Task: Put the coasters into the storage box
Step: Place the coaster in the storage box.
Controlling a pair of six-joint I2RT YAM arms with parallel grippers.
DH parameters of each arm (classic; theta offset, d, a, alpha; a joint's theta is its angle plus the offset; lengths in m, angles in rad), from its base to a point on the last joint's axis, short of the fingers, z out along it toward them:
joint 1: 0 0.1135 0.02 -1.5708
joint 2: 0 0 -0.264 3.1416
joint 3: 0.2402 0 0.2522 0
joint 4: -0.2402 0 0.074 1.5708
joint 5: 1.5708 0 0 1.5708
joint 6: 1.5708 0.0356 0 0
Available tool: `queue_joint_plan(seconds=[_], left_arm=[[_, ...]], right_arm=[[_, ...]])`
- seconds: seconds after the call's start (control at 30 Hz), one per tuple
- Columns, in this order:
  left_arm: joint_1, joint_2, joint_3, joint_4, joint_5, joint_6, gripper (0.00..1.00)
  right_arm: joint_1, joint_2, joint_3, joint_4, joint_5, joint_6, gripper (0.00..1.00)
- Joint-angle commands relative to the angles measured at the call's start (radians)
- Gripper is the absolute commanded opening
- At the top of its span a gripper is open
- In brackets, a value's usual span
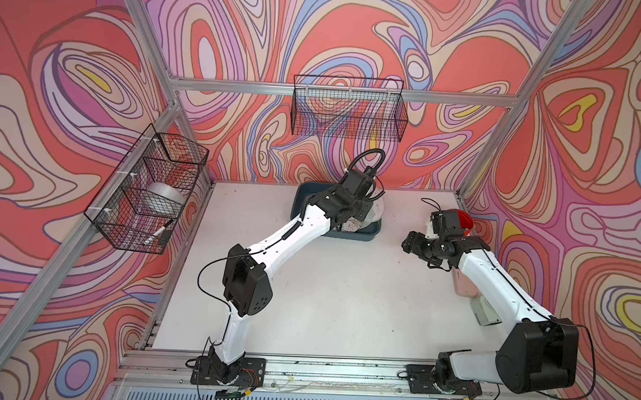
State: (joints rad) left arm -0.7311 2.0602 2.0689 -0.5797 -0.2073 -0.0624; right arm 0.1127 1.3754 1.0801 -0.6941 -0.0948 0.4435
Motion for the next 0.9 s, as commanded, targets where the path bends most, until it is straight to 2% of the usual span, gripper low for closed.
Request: queue_joint_plan(seconds=[0.0,0.23,0.37,0.8,0.83,0.87], left_arm=[[0.027,0.087,0.059,0.026,0.000,0.040,0.00],[0.091,0.243,0.140,0.031,0.002,0.022,0.00],[0.125,0.294,0.121,0.011,-0.020,-0.007,0.00],[0.188,0.321,0.014,-0.040,-0.082,-0.073,0.00],[0.188,0.317,0.005,-0.039,-0.079,-0.074,0.01],[0.188,0.313,-0.002,-0.036,-0.075,-0.073,0.08]], right_arm=[[0.002,0.025,0.017,0.014,0.022,0.004,0.78],[0.002,0.067,0.050,0.005,0.025,-0.002,0.78],[0.001,0.086,0.061,0.008,0.023,-0.003,0.78],[0.002,0.119,0.067,0.023,0.044,0.001,0.78],[0.001,0.122,0.065,0.027,0.050,-0.001,0.78],[0.001,0.126,0.065,0.031,0.055,-0.003,0.78]])
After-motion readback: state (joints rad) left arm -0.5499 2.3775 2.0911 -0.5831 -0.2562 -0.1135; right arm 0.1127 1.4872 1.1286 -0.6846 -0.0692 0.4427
